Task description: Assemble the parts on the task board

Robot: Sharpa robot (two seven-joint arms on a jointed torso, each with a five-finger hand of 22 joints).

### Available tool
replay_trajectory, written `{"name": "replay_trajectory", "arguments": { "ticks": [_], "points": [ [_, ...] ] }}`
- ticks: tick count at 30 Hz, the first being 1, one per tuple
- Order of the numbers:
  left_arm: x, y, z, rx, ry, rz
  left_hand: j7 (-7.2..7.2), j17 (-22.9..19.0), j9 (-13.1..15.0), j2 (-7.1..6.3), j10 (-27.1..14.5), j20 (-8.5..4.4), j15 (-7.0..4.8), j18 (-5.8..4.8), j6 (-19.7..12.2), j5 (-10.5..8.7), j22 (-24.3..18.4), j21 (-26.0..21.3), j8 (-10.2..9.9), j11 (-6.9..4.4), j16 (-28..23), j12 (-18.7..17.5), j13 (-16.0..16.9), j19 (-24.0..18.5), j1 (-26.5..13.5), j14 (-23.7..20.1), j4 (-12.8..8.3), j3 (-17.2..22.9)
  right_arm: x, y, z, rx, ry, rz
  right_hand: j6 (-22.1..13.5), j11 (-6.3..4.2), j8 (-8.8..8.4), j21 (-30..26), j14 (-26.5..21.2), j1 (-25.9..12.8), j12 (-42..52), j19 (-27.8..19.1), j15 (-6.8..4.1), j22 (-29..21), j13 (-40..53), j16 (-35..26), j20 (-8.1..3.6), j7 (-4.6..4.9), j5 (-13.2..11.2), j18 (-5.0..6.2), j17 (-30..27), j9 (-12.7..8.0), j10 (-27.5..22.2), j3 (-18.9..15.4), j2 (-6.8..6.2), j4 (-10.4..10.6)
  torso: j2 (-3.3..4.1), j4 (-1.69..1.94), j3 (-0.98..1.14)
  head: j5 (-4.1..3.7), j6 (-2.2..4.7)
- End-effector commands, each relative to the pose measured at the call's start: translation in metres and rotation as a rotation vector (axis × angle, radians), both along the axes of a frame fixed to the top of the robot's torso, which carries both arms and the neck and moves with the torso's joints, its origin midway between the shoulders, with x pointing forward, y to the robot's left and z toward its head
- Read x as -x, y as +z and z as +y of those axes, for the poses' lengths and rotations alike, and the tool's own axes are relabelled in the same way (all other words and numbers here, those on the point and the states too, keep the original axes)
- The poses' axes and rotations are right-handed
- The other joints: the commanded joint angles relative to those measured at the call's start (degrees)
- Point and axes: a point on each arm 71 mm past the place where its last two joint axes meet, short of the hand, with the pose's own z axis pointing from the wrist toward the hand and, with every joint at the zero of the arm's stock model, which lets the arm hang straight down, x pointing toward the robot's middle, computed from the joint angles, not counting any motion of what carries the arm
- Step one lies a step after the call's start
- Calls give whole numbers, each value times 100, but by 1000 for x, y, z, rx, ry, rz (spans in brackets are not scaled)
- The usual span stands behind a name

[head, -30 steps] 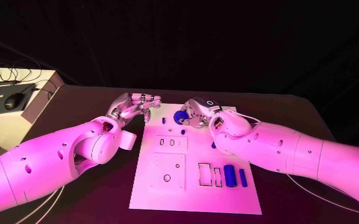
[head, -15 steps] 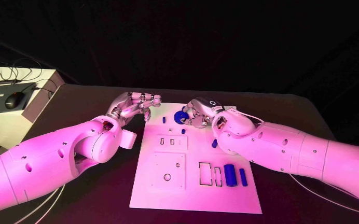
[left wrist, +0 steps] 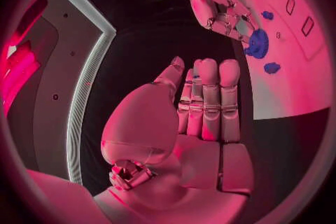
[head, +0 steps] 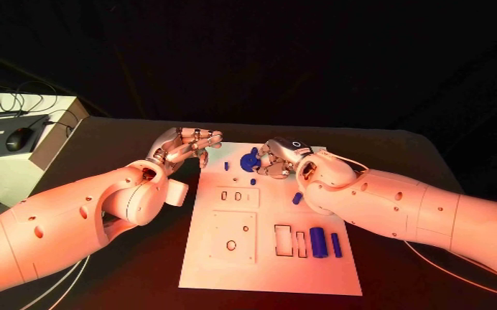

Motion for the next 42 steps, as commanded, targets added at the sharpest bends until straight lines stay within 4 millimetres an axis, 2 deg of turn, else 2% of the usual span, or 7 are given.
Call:
{"name": "replay_trajectory", "arguments": {
  "ticks": [1,5,11,22,24,35,42],
  "points": [
    [0,1,-1,10,-4,-3,24,-6,1,-46,-30,9,33,189,-24,-2,5,-21,9,-7,38,25,-2,15,-25,2,41,-4,1,4,-3,-34,-3,-35,32,-1,7,27,24,-21,32,297,2,992,16,16,5,0,62,-40,-2,-4,50,-4,10,-4,-1,9,-3,-2,15],
    [0,0,0,10,-2,-4,25,-7,1,-52,-35,11,35,190,-26,-2,6,-25,9,-3,38,27,-3,13,-31,0,52,-5,5,11,-13,-123,3,-89,48,-6,5,32,24,108,45,297,-4,992,30,9,1,1,49,-41,-11,-5,67,31,-24,-123,-6,3,3,0,30],
    [-2,0,3,9,4,-7,21,-8,3,-56,-34,12,35,191,-19,-2,6,-27,13,-5,37,29,-3,12,-28,-2,53,-5,10,25,-36,-328,31,-76,-33,19,0,-20,10,517,-33,271,14,978,-9,-25,16,54,-45,-31,-35,-11,-24,6,-30,-537,-13,-24,7,-10,71],
    [-5,-3,8,11,16,-9,12,-147,0,-105,-58,52,64,191,-16,3,-252,-340,6,4,-195,14,-9,-198,-4,-180,37,-17,14,38,-99,-488,21,28,6,35,14,-150,-17,1069,-218,228,21,953,-181,-149,31,58,-1142,-18,-113,-4,-203,-202,-33,-902,-75,-161,75,-3,121],
    [-5,-5,8,14,16,-5,6,-290,1,-120,-58,64,67,171,-13,0,-358,-498,9,15,-357,-6,-12,-180,14,-187,19,-28,13,37,-116,-488,13,39,65,27,20,-190,-28,1193,-345,211,15,944,-285,-201,28,42,-1392,-18,-155,-2,-286,-245,-44,-959,-85,-191,101,10,120],
    [-2,-16,5,22,-2,12,-7,-347,0,-158,100,23,32,135,-4,-3,-434,-613,8,-46,-345,91,30,-60,82,-122,-67,-90,3,32,-183,-480,-95,36,14,26,12,-331,-21,1510,-522,170,12,917,-543,-358,12,54,-1277,-19,-190,-8,-422,-464,-113,-1027,-104,-285,179,-42,146],
    [-1,-19,0,25,-16,16,-38,-28,-1,-104,-12,-59,-34,77,1,3,-243,-444,9,-111,39,659,442,-110,111,-203,-133,-255,-7,16,-206,-449,-155,67,-144,56,10,-311,-12,1538,-487,178,35,923,-561,-337,29,91,-1250,-18,-121,-6,-445,-515,-174,-981,-84,-304,228,-74,134]
  ]
}}
